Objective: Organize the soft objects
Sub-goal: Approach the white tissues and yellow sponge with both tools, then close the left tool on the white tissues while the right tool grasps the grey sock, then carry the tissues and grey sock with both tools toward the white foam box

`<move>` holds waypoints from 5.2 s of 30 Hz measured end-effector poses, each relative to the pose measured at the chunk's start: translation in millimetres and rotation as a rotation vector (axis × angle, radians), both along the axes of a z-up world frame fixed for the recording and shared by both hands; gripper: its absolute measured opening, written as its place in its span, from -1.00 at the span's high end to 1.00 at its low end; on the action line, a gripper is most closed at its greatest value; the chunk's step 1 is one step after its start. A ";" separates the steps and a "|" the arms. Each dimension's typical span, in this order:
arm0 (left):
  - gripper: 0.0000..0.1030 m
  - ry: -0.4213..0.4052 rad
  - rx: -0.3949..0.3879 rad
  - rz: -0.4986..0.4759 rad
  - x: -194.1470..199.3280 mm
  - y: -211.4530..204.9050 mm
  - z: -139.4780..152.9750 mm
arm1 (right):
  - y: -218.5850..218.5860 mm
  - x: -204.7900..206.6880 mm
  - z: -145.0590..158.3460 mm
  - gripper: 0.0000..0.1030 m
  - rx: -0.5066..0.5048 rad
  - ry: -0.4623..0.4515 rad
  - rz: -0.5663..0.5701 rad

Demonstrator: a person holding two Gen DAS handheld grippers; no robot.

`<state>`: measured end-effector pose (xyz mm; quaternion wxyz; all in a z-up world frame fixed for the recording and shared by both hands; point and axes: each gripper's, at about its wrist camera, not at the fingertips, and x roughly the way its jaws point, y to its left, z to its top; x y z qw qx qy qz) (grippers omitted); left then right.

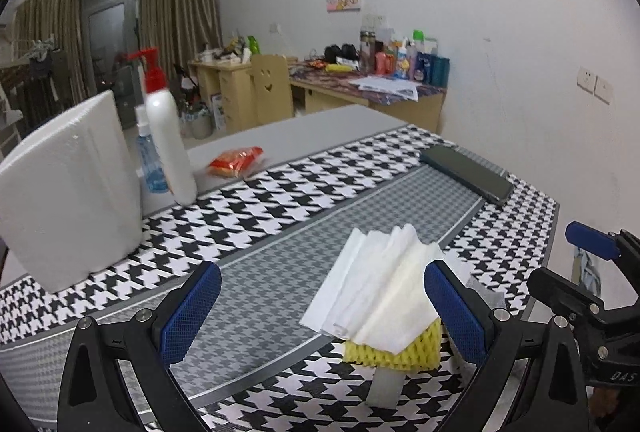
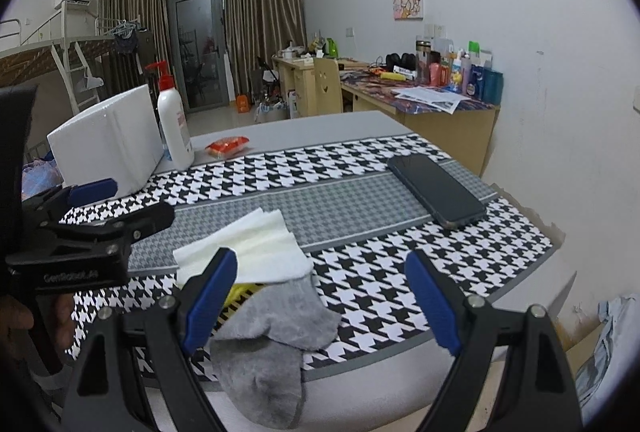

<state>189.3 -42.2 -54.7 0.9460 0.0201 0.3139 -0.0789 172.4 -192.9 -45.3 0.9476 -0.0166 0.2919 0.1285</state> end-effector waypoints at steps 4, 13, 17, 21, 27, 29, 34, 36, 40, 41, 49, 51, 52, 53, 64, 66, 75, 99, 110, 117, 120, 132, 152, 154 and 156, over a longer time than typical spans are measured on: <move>-0.98 0.030 -0.008 -0.032 8.5 -5.2 -7.0 | -1.5 1.5 -6.6 -0.73 0.001 0.013 0.007; -0.94 0.084 -0.007 -0.068 24.0 -15.6 -22.1 | 0.2 2.7 -22.3 -0.73 0.000 0.062 0.039; -0.72 0.113 -0.002 -0.097 29.8 -22.4 -29.0 | -2.0 5.1 -29.9 -0.73 0.001 0.091 0.039; -0.41 0.139 0.004 -0.116 34.0 -27.2 -36.7 | -4.6 7.7 -32.1 -0.73 0.005 0.103 0.035; -0.12 0.172 0.002 -0.141 39.4 -30.1 -45.2 | -3.5 8.1 -37.4 -0.73 -0.002 0.124 0.047; -0.08 0.175 -0.004 -0.143 39.7 -29.9 -46.2 | -3.1 7.0 -37.9 -0.73 -0.001 0.125 0.054; 0.40 0.195 -0.041 -0.152 42.5 -28.6 -48.3 | 0.1 6.1 -41.1 -0.73 0.007 0.141 0.078; 0.67 0.194 -0.054 -0.152 41.8 -26.5 -47.2 | 1.7 5.1 -43.1 -0.73 0.013 0.150 0.096; 0.86 0.203 -0.075 -0.146 40.4 -22.0 -48.7 | 7.6 4.0 -45.5 -0.73 0.016 0.161 0.121; 0.88 0.200 -0.078 -0.148 40.0 -21.7 -48.1 | 9.4 3.7 -46.3 -0.73 0.014 0.163 0.127; 0.90 0.178 -0.107 -0.132 36.3 -13.0 -42.8 | 19.1 6.9 -55.3 -0.73 -0.004 0.186 0.141; 0.89 0.169 -0.112 -0.127 35.5 -10.8 -41.2 | 19.9 7.0 -56.1 -0.65 -0.011 0.182 0.139; 0.90 0.166 -0.113 -0.125 35.4 -10.2 -40.7 | 20.4 7.4 -56.8 -0.50 -0.019 0.189 0.135; 0.90 0.163 -0.119 -0.123 34.7 -8.5 -39.6 | 20.9 9.5 -57.7 -0.45 -0.022 0.198 0.132; 0.92 0.121 -0.136 -0.115 26.0 0.7 -31.2 | 28.2 3.2 -58.3 0.36 -0.070 0.197 0.154; 0.92 0.116 -0.145 -0.115 24.8 2.1 -29.5 | 27.0 2.9 -57.5 0.60 -0.056 0.205 0.161; 0.92 0.071 -0.155 -0.108 10.4 7.6 -10.2 | 12.3 3.4 -40.3 0.75 0.006 0.182 0.131; 0.93 -0.041 -0.075 0.051 -34.3 37.0 31.3 | 28.7 -11.6 5.4 0.74 0.040 0.043 0.184; 0.93 -0.090 -0.054 0.141 -53.3 61.5 40.8 | 49.0 -7.5 18.2 0.74 0.062 0.008 0.221; 0.93 -0.121 -0.048 0.165 -64.7 77.8 50.5 | 67.0 -6.2 26.4 0.74 0.068 -0.014 0.260; 0.93 -0.125 -0.046 0.178 -66.3 84.6 53.3 | 74.3 -5.4 30.6 0.74 0.071 -0.024 0.270; 0.93 -0.168 -0.041 0.229 -79.0 109.9 68.2 | 103.5 -5.6 41.0 0.74 0.068 -0.054 0.327; 0.93 -0.238 -0.006 0.272 -75.6 127.9 101.8 | 133.0 3.0 74.1 0.74 0.084 -0.102 0.392; 0.93 -0.245 -0.002 0.275 -75.5 129.2 104.1 | 136.5 4.5 77.4 0.74 0.083 -0.104 0.397; 0.93 -0.250 -0.001 0.281 -75.3 131.9 106.1 | 139.6 5.1 79.5 0.74 0.078 -0.110 0.400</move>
